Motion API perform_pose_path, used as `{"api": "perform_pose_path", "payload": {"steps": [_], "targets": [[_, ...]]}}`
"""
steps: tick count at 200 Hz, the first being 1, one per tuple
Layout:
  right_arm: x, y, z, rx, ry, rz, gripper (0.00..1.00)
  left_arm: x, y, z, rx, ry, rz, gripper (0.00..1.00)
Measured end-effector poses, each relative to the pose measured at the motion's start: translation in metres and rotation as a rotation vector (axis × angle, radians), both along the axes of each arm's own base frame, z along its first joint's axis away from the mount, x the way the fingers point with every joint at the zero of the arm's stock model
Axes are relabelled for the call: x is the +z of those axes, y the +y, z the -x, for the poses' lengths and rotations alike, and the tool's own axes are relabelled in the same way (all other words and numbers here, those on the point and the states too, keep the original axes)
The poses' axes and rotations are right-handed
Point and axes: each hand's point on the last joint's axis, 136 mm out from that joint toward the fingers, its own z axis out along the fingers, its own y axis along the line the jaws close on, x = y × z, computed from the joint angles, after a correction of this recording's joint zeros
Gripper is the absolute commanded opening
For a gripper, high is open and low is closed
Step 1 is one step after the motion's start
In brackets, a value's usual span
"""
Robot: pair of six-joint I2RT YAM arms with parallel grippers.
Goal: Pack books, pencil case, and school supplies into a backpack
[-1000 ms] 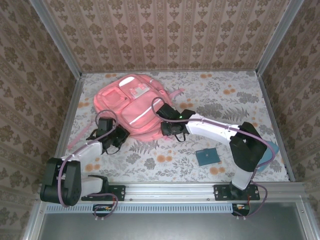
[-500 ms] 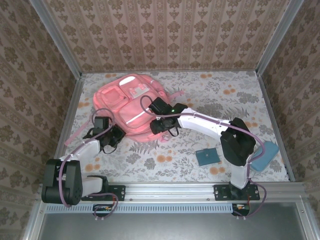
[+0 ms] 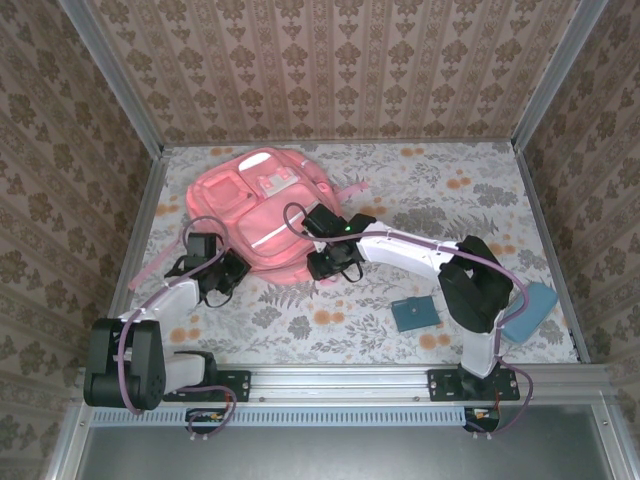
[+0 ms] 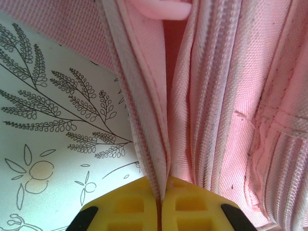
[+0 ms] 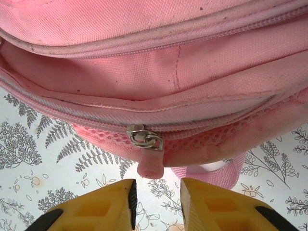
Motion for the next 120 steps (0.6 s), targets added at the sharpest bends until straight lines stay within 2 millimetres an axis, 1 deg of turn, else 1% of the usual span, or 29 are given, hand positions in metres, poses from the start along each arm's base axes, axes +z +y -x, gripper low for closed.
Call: {"api": "perform_pose_path", "payload": {"steps": [28,58,77,106,120], "targets": [[0.0,0.002,-0.001,0.001,-0.004,0.001,0.34,0.0,0.0,0.0,0.0,0.0,0.001,0.06],[0.003,0.007,-0.009,-0.004,-0.024,-0.003,0.35,0.001,0.0,0.0,0.001,0.001,0.004,0.06],[0.001,0.009,-0.013,-0.007,-0.027,0.002,0.35,0.001,0.0,0.0,0.0,0.002,0.006,0.06],[-0.007,0.011,-0.016,-0.01,-0.021,0.017,0.31,0.001,0.0,0.0,0.0,0.002,0.007,0.06],[-0.009,0.011,-0.017,-0.011,-0.021,0.022,0.24,0.001,0.0,0.0,0.001,0.002,0.006,0.06]]}}
